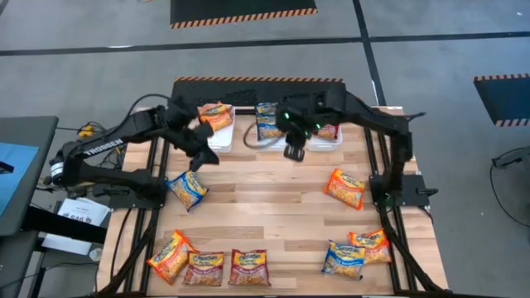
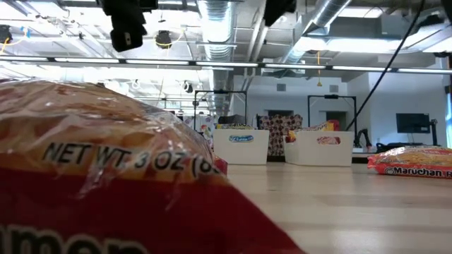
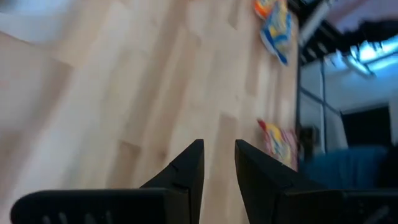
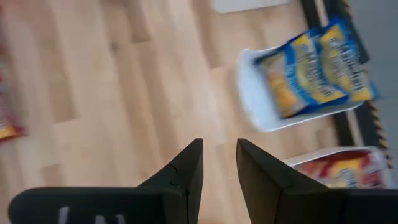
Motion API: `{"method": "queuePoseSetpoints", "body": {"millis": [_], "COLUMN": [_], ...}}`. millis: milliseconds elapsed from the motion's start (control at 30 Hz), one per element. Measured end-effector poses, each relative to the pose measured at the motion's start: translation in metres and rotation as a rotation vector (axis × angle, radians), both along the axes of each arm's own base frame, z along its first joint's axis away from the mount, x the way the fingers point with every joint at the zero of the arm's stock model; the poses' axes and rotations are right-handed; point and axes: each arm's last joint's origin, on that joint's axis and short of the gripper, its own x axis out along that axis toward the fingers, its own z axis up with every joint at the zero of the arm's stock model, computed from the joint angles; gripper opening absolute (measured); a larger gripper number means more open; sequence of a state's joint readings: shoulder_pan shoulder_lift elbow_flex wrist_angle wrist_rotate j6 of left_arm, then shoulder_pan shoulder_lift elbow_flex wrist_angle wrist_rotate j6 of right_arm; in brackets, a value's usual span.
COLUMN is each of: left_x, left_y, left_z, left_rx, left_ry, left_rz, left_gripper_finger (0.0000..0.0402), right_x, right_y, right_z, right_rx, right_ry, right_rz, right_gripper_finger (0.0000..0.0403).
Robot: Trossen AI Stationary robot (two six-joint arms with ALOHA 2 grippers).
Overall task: Sort Maruchan noodles
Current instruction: Put the red noodle pack into the right white bin
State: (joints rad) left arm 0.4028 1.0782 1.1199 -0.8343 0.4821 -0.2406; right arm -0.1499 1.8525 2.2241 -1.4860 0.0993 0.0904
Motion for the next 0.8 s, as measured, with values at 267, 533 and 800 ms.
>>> {"method": "queuePoseSetpoints", "body": {"millis": [267,533,800], "left_x": [0.009,0.012,0.029], "left_y": [-0.038,-0.052,-0.064], "left_z": [-0.019,-0.037,-0.071], "left_rx": [-0.111,-0.299,-0.352], "left_ry": [0.086,0.127,0.101], "left_rz": [-0.131,-0.208,-0.143], "left_gripper_finger": [0.0075,0.0088,0.0132], "right_x": [-0.013,-0.03,-0.045], "right_y": [0.072,0.143,0.193], "right_z": [-0.005,-0.004,-0.008], "right_rx": [0.092,0.051,-0.002], "right_ry": [-0.064,-0.131,-0.207], "right_rz": [-0.056,-0.094,-0.144], "right_gripper_finger": [0.012,0.012,0.012]}}
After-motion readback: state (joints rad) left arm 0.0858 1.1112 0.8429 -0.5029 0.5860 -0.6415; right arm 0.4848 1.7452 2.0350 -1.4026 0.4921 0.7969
